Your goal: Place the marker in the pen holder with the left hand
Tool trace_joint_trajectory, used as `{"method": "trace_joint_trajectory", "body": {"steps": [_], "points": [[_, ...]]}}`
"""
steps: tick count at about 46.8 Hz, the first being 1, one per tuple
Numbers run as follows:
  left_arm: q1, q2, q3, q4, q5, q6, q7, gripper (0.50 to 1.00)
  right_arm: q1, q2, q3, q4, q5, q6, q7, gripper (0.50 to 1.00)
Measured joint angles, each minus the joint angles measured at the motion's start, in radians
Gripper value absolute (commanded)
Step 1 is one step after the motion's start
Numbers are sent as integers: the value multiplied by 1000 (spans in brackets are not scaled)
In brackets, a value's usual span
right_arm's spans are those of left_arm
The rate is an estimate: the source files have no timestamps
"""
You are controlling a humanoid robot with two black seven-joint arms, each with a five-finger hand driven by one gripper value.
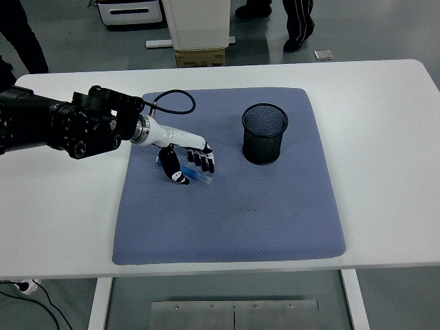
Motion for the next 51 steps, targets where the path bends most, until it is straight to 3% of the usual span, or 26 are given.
{"method": "trace_joint_trajectory", "body": {"steps": [1, 4, 27, 35, 51], "points": [[0, 0, 0, 0, 0, 0, 0, 649, 0, 0, 0, 0, 0, 0, 0, 1000], [1, -3, 0, 0, 24, 2, 0, 628, 0, 0, 0, 0, 0, 0, 0, 1000], [3, -5, -1, 0, 51, 7, 0, 587, 0, 0, 0, 0, 0, 0, 0, 1000], [3, -5, -1, 0, 52, 5, -1, 500, 0, 0, 0, 0, -1, 0, 0, 1000], [1, -3, -1, 1, 52, 0, -4, 500, 0, 0, 0, 0, 0, 0, 0, 1000]]}}
